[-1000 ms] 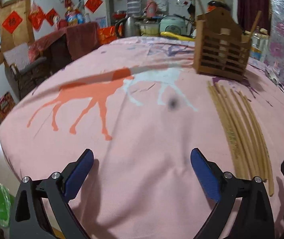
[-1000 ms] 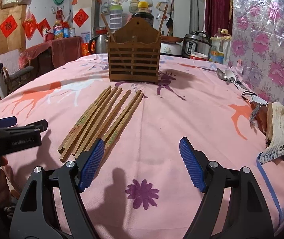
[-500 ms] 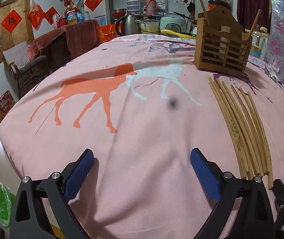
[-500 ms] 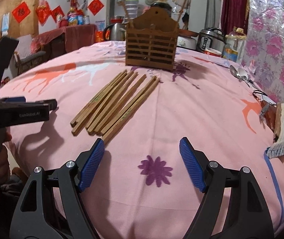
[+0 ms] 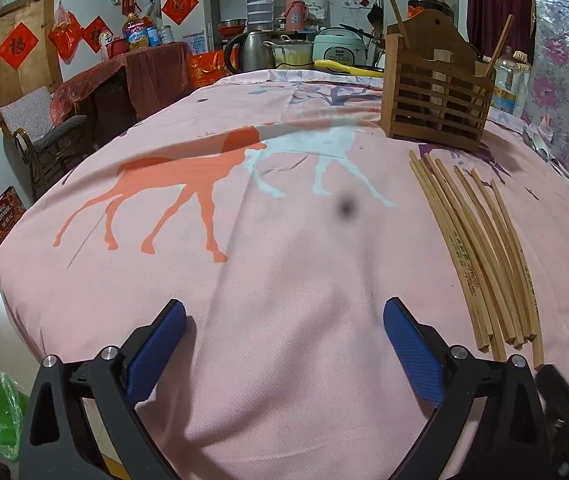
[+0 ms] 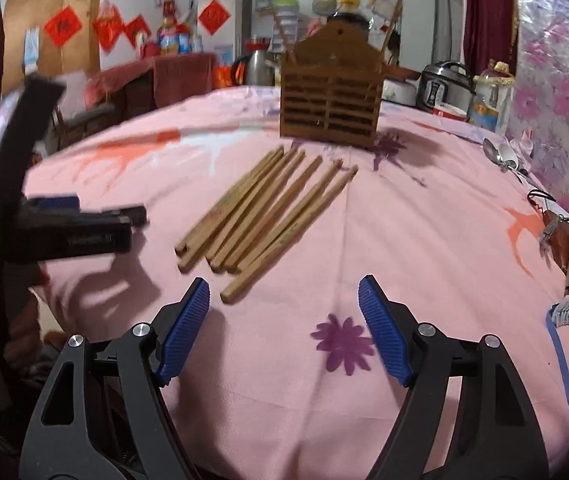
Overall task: Organize utensils
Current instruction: 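Move both tools back down toward the loose chopsticks, then close the left tool on a chopstick while the right tool grasps another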
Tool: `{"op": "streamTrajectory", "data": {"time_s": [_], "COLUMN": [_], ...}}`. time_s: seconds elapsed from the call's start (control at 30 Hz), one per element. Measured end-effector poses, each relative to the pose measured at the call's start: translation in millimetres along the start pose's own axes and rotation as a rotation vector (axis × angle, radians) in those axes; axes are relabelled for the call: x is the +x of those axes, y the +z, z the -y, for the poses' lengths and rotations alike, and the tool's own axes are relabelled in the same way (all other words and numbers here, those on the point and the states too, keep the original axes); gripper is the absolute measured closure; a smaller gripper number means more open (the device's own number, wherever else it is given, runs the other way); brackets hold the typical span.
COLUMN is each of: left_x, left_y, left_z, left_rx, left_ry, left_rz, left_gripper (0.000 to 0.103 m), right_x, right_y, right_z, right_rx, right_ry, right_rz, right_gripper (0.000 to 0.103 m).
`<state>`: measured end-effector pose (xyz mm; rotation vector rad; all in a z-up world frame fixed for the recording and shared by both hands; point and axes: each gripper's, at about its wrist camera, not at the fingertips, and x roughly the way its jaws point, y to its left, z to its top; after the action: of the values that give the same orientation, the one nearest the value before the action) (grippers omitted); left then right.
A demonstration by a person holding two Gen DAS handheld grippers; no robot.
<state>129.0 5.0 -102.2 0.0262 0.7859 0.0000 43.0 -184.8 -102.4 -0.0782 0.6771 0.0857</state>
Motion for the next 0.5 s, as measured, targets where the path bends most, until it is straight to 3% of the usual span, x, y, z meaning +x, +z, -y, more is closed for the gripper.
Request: {"op": "streamTrajectory", "data": {"time_s": [0.03,0.1,0.2,0.5], "left_x": [0,0,0,-12], "left_y": [0,0,0,-9], "left_z": [0,0,0,29], "left_rx": [0.001,-0.001,0.002,0.130], "left_ry": [0.000,-0.001,-0.005,-0.152], "left_rz": [0.000,-0.001,0.000,0.022], "left_gripper": [0.006,0.006,0.006,0.006], "right_x": [0,1,2,3], "right_y": [1,2,1,2], "right_z": [8,29,55,50], "right_rx": [0.040,0.123,0.260,0.239], "right_ry": [-0.022,-0.173,-0.144,-0.109], "right_rz": [0.001,0.006,-0.009,-0.006], "right_gripper": [0.030,0.037,0.048,0.047]}}
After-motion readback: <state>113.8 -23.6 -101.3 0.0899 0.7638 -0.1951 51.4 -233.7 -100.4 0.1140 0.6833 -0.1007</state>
